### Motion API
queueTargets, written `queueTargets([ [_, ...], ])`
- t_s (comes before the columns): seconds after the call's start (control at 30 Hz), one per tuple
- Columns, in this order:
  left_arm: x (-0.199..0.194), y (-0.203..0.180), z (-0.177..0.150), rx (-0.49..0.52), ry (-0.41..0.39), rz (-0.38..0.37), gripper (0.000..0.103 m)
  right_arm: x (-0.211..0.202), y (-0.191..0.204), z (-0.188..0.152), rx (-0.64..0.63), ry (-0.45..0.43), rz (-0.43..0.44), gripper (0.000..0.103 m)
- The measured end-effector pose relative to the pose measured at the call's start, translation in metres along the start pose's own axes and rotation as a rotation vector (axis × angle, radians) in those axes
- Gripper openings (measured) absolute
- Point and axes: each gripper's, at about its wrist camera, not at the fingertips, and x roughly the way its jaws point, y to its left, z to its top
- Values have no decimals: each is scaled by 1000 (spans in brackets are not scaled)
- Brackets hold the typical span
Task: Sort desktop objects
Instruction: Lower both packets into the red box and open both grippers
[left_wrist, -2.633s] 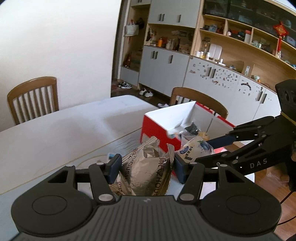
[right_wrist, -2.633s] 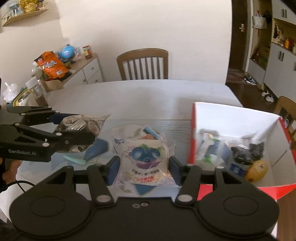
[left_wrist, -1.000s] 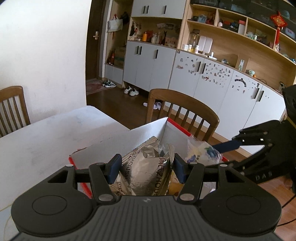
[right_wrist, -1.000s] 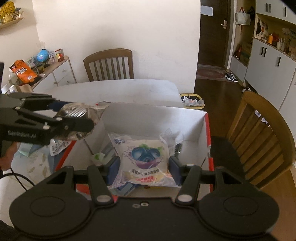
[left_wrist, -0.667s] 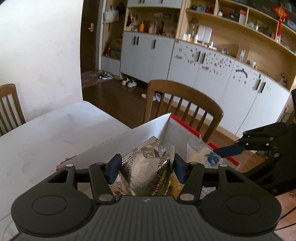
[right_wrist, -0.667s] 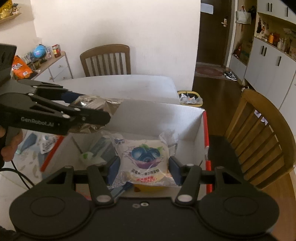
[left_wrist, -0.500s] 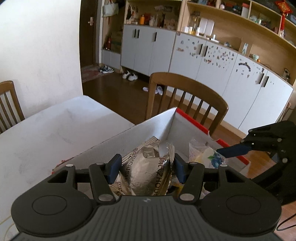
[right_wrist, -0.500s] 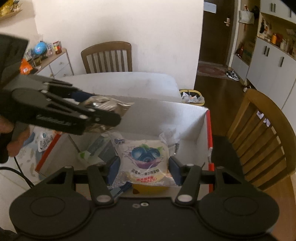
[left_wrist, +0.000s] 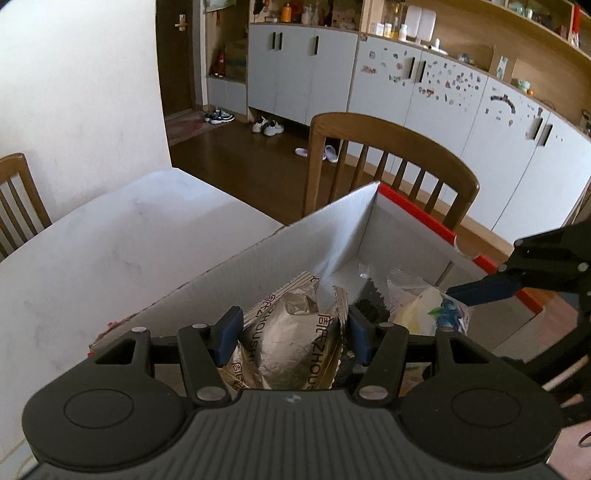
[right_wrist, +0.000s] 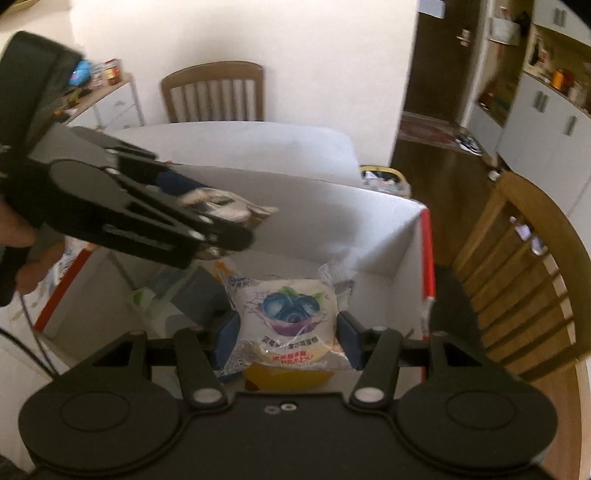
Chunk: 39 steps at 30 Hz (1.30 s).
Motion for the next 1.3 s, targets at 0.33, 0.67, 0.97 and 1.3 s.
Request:
queueTargets([
  [0.33,19,10,-5,-15,61,16,58,13,20,4,-115,49,65,57],
  [0.67,28,16,-4,-32,114,1,58,27,26,4,-136,79,104,57],
  [0.97,36,18,-5,-44,162,-22,59,30,29,1,-157,93,132,58],
  [1.3,38,22,-5,-72,178,-35,61,33,29,1,-145,93,132,61],
])
